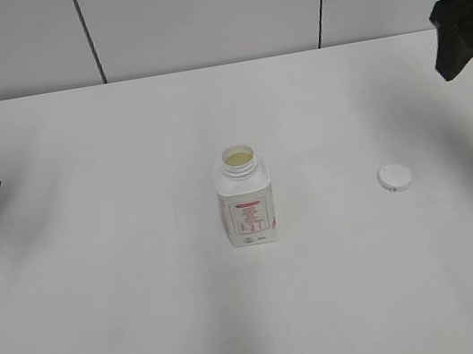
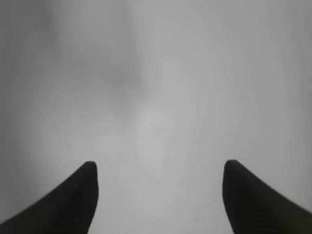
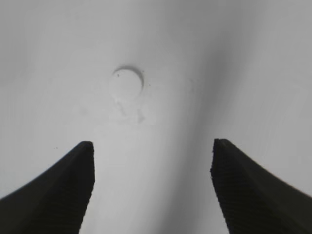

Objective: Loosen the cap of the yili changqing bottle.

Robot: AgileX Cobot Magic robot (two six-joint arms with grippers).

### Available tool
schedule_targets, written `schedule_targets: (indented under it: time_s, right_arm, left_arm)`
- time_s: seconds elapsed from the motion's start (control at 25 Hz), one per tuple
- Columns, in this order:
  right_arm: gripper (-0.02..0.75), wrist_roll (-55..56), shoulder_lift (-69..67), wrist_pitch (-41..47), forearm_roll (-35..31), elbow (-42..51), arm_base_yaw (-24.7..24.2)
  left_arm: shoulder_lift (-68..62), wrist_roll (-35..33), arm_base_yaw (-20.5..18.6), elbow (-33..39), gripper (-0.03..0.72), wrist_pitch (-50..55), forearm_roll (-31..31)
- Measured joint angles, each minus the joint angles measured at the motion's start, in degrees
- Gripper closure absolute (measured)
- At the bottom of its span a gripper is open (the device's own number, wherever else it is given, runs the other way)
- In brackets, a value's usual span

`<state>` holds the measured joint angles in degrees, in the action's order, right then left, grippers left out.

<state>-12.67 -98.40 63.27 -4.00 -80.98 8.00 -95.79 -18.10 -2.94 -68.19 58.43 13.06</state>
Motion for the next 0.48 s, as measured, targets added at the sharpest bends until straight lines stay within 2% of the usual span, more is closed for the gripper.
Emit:
schedule_targets:
  time_s: [0.24,0.48]
  right_arm:
    - [0.150,0.05,2.49,2.79,-0.08,0.00,-5.67]
    - [0.150,0.48,7.83,2.92,-3.53,0.38,-7.11]
  left_arm:
    - [4.59,-0.32,-2.83,1.04,0.202,0.35,1.19]
    - [12.12,-0.34,-3.13,11.30,0.207,-4.53,3.11]
